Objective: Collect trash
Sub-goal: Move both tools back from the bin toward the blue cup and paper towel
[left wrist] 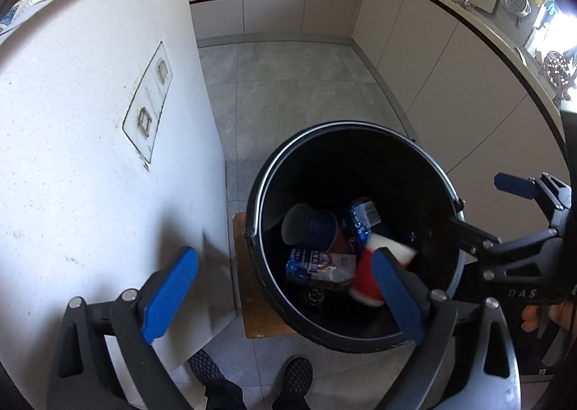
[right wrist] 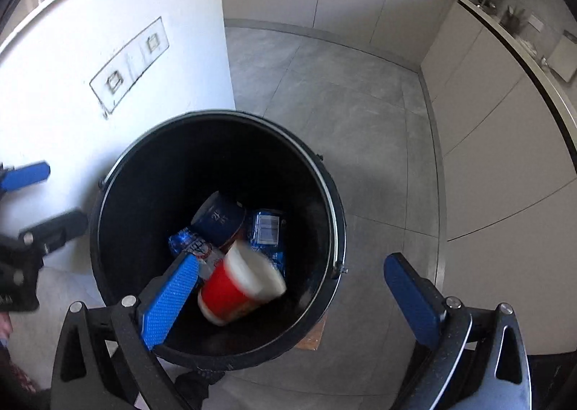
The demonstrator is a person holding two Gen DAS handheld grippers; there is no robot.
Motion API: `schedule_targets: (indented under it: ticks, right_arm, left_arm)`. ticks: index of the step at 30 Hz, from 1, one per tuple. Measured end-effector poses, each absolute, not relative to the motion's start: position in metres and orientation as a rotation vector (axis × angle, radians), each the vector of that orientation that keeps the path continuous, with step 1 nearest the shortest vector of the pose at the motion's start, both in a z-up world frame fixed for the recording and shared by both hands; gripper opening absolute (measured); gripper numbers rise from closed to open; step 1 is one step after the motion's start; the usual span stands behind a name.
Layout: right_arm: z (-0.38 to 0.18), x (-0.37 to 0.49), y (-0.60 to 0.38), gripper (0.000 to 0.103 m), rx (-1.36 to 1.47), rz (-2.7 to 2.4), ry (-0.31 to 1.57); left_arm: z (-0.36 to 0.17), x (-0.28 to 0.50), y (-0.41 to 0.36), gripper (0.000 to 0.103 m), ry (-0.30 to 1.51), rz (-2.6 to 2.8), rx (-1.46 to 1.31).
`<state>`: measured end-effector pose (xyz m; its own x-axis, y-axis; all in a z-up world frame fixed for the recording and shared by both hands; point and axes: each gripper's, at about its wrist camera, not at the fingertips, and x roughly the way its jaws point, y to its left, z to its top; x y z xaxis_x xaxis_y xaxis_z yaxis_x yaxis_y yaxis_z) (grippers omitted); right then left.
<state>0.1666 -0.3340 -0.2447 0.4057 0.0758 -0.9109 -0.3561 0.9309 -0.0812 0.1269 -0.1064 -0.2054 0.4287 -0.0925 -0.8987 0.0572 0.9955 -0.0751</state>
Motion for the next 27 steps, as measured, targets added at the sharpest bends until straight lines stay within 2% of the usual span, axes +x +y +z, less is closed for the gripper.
schedule_targets:
  ticks: [11, 27]
  right_arm:
    - [-0.212, 0.157, -0.331, 0.103, -0.248, 0.259, 1.074]
    - [-0.115, 0.112, -0.316, 0.103, -0.153, 0.264, 0.914]
  left_arm:
    - [-0.181, 0.123, -0.101, 0.098, 1.057, -0.078, -0.024]
    - [-0.082, 0.079, -0.073, 0.098, 0.849, -0.047, -0.046]
